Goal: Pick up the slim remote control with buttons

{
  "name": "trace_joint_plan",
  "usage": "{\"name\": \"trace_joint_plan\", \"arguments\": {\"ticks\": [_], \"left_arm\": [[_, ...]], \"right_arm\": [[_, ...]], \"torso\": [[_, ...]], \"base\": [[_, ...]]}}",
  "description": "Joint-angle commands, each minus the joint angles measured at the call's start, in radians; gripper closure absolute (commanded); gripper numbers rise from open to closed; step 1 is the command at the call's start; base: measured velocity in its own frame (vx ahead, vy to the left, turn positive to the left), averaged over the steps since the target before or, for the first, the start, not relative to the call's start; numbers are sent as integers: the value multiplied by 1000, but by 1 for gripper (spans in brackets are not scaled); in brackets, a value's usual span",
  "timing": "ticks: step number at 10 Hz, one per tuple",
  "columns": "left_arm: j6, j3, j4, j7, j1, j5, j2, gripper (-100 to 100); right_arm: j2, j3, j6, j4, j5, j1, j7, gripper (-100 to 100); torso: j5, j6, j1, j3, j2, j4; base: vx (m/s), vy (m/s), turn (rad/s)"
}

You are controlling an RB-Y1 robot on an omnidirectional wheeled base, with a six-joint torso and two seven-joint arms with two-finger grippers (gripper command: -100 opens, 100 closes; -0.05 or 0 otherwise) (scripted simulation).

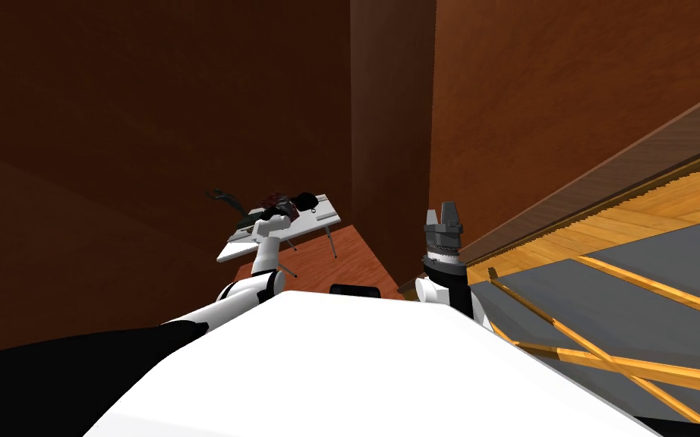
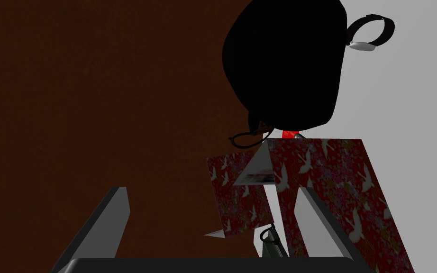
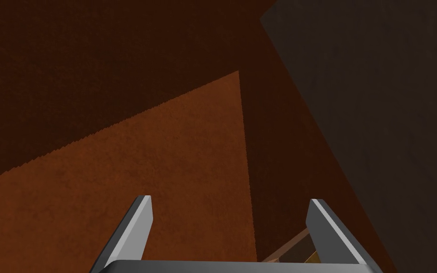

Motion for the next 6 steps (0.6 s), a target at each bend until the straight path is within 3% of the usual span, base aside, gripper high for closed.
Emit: {"name": "trace_joint_plan", "arguments": {"ticks": [1, 3, 4, 5, 6], "left_arm": [[50, 8, 50, 9, -50, 2, 4, -100], [84, 8, 69, 9, -60, 2, 4, -100], [122, 12, 116, 19, -109, 6, 9, -100], [149, 12, 134, 19, -114, 6, 9, -100], [184, 14, 162, 29, -157, 9, 14, -100]], "right_arm": [[0, 0, 0, 0, 0, 0, 0, 0], [0, 0, 0, 0, 0, 0, 0, 0], [0, 0, 0, 0, 0, 0, 0, 0], [0, 0, 0, 0, 0, 0, 0, 0], [0, 0, 0, 0, 0, 0, 0, 0]], "torso": [[0, 0, 0, 0, 0, 0], [0, 0, 0, 0, -1, 0], [0, 0, 0, 0, 0, 0], [0, 0, 0, -1, -1, 0], [0, 0, 0, -1, -1, 0]], "base": [[8, 1, 3], [9, 0, -2], [16, -3, 0], [18, 0, -7], [28, 7, -10]]}}
